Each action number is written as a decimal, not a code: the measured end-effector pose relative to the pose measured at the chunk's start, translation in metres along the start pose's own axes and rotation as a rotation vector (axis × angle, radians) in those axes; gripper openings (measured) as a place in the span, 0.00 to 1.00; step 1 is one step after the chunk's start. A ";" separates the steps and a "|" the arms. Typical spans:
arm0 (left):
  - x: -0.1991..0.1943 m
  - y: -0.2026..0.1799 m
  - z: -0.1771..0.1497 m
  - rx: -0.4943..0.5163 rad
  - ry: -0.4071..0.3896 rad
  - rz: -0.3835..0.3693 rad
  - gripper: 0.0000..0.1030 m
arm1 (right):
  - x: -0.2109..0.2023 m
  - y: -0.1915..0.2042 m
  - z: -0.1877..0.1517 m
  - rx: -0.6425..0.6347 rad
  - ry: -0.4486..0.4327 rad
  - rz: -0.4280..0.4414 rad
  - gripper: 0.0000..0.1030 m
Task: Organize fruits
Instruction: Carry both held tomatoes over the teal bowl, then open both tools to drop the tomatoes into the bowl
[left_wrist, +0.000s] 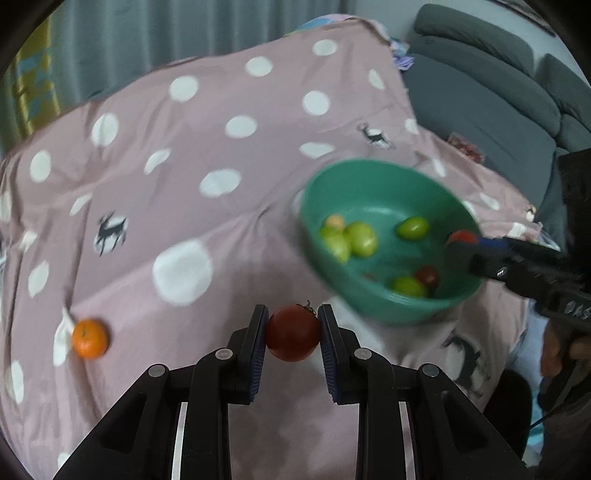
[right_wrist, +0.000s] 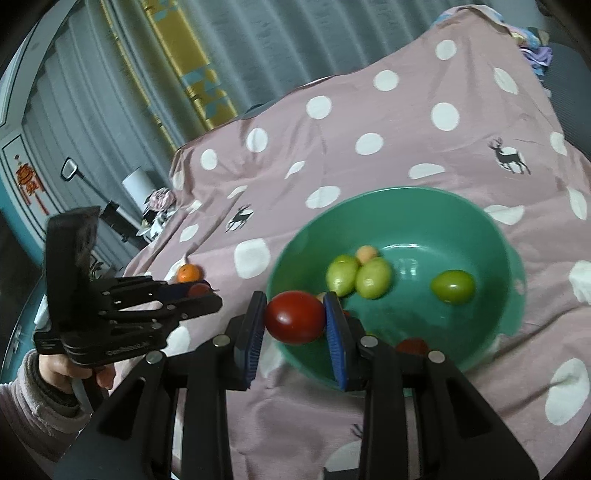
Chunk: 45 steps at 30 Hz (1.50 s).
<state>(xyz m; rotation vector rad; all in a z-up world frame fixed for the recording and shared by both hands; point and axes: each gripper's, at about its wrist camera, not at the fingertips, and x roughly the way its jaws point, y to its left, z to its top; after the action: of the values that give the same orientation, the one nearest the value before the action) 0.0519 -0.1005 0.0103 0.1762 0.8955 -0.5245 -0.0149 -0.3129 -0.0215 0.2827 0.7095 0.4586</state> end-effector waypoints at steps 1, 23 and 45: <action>-0.001 -0.005 0.006 0.007 -0.013 -0.008 0.27 | -0.001 -0.003 0.000 0.006 -0.003 -0.005 0.32; 0.031 -0.063 0.044 0.107 -0.018 -0.106 0.27 | -0.003 -0.039 -0.007 0.054 -0.009 -0.108 0.32; 0.037 -0.055 0.041 0.067 0.003 -0.055 0.52 | -0.007 -0.045 -0.008 0.099 -0.020 -0.115 0.44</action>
<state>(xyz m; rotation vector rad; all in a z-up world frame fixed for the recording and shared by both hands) 0.0713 -0.1758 0.0104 0.2135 0.8879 -0.6057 -0.0108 -0.3544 -0.0414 0.3372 0.7255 0.3117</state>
